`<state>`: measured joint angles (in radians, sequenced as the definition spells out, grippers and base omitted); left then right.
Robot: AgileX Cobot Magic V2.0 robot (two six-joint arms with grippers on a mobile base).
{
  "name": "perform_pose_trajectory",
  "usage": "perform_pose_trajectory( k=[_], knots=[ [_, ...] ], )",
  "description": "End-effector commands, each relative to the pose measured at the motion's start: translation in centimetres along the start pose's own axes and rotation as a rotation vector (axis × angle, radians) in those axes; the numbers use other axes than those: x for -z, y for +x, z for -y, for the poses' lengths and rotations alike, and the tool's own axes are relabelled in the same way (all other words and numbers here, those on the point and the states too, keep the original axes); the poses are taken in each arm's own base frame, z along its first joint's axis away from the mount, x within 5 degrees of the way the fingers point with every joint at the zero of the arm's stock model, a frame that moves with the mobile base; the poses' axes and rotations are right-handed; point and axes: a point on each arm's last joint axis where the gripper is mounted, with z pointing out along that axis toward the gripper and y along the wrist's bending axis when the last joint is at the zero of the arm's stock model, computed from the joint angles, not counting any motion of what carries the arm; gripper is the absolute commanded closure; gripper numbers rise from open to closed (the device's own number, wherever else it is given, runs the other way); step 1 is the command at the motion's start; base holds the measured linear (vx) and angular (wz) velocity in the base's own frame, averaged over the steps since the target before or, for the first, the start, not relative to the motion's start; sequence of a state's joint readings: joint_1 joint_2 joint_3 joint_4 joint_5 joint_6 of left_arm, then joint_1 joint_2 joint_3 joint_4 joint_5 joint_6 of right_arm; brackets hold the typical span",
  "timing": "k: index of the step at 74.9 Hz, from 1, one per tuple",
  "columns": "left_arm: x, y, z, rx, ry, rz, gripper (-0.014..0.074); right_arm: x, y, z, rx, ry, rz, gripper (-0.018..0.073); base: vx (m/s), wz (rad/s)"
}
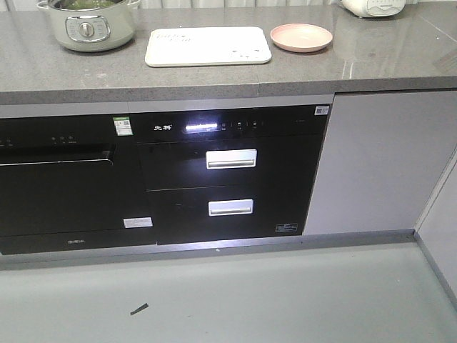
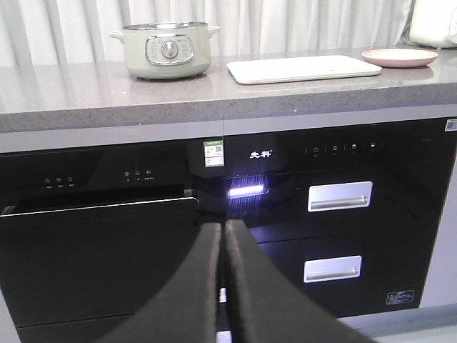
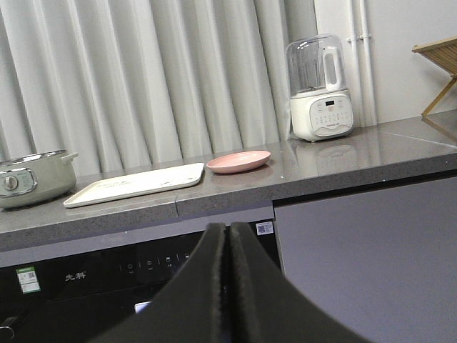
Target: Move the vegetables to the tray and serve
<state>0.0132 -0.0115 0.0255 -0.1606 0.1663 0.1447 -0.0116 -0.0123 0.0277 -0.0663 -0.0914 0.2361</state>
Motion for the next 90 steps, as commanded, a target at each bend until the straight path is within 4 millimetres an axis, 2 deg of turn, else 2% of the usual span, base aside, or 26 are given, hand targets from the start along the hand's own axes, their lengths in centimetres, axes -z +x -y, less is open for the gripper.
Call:
perform_pose_trajectory(
  k=[1,90],
  knots=[
    [-0.03,0.03,-0.11,0.012,-0.011,0.061,0.0602,0.06,-0.14,-0.08,0.017,-0.016,0.061,0.0562,0.08,-0.04],
    [-0.03,0.03,-0.11,0.012,-0.011,0.061,0.0602,0.06,-0.14,-0.08,0.017,-0.016,0.061,0.0562,0.11,0.0]
  ],
)
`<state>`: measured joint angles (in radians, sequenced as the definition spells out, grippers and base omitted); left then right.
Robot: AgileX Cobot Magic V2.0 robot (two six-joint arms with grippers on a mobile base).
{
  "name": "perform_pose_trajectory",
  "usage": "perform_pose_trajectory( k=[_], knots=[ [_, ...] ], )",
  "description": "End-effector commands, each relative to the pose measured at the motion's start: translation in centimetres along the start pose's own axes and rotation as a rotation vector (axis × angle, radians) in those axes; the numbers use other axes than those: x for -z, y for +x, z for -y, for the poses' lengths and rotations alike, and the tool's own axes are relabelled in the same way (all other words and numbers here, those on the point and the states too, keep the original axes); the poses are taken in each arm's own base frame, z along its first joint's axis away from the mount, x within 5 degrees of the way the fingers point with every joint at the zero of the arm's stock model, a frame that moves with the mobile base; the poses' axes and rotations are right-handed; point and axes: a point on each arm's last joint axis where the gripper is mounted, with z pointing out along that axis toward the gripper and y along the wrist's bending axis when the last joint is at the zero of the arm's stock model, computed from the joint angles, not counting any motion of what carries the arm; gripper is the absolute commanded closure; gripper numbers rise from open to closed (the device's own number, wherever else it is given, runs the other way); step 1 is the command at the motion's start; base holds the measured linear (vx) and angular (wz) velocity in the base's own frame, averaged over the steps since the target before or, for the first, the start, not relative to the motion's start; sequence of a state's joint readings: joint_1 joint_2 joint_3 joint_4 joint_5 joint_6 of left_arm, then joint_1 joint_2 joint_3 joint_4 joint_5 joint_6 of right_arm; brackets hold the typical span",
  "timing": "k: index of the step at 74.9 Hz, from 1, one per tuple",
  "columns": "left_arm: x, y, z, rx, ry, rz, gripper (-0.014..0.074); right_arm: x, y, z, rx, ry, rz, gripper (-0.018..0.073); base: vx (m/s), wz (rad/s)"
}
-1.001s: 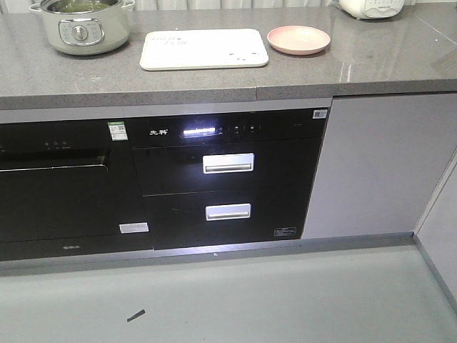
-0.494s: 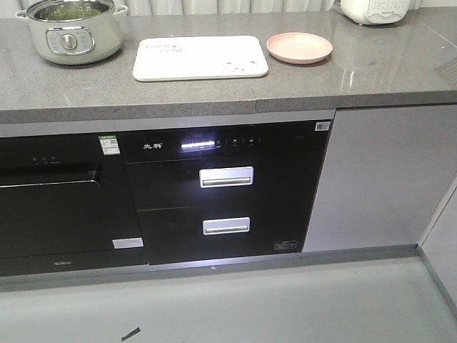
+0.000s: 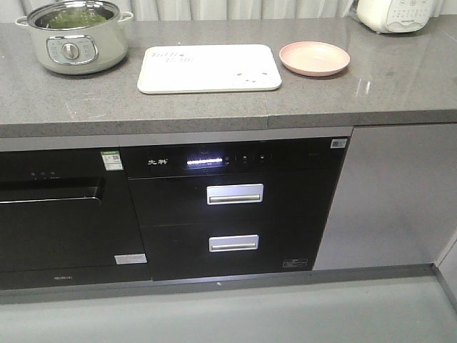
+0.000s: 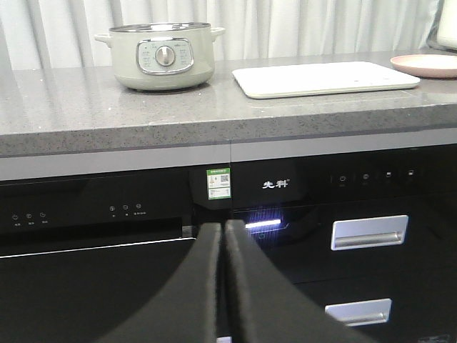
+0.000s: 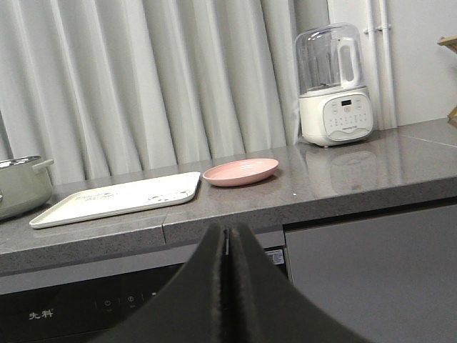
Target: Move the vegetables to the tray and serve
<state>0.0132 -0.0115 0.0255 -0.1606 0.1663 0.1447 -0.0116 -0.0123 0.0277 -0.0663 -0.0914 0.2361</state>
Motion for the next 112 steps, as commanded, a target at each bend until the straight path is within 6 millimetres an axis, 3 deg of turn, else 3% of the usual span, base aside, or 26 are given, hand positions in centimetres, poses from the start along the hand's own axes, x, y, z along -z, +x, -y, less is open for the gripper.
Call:
perform_pose_trajectory(
  k=[1,112],
  knots=[
    [-0.03,0.03,-0.11,0.012,-0.011,0.061,0.0602,0.06,-0.14,-0.08,0.017,-0.016,0.061,0.0562,0.13,0.06],
    [-0.03,0.03,-0.11,0.012,-0.011,0.061,0.0602,0.06,-0.15,-0.09,0.017,-0.017,0.062,0.0562,0.09,0.02]
  ],
)
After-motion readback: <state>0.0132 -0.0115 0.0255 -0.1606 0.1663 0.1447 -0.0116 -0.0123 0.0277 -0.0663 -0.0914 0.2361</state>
